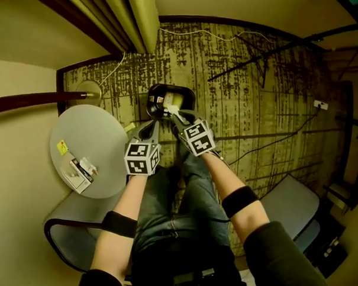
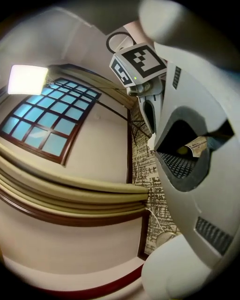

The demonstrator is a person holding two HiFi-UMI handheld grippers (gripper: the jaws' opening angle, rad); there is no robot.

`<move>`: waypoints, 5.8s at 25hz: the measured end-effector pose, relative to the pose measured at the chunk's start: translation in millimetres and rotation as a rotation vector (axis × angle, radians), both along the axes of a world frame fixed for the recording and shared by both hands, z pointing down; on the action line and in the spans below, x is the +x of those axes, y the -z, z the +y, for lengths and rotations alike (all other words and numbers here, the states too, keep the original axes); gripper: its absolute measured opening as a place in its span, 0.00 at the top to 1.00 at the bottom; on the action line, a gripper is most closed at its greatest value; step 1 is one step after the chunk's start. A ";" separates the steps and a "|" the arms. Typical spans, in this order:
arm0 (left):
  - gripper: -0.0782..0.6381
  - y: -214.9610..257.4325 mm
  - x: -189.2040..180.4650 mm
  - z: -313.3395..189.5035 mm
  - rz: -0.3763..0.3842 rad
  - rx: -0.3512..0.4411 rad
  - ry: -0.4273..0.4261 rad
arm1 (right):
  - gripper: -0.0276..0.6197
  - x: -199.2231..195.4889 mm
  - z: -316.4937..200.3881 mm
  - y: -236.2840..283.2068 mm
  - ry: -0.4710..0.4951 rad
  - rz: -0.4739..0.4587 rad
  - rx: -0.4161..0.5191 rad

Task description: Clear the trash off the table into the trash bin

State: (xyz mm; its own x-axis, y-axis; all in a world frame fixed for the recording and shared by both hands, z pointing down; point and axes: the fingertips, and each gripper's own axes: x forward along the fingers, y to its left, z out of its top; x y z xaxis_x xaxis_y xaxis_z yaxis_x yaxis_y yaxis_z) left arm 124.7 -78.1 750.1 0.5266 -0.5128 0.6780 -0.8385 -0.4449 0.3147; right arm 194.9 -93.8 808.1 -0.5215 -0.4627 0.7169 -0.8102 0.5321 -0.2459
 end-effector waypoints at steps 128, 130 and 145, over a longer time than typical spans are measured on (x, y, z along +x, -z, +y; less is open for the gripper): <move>0.89 151.5 -382.7 273.5 -0.152 0.144 1.109 | 0.60 -433.7 163.0 14.7 0.271 -0.167 -0.615; 0.89 147.1 -385.1 276.0 -0.146 0.137 1.115 | 0.60 -439.3 161.3 4.3 0.264 -0.147 -0.619; 0.89 116.6 -403.4 298.9 -0.137 0.082 1.157 | 0.60 -462.5 168.5 -42.6 0.307 -0.068 -0.642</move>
State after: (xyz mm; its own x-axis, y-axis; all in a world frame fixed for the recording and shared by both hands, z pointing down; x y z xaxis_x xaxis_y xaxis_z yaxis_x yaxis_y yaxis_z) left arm -278.7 220.7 633.5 -0.3586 -0.6834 0.6358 -0.7814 0.5924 0.1960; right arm -267.7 74.7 850.7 -0.6138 0.2152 0.7596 -0.6185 0.4669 -0.6320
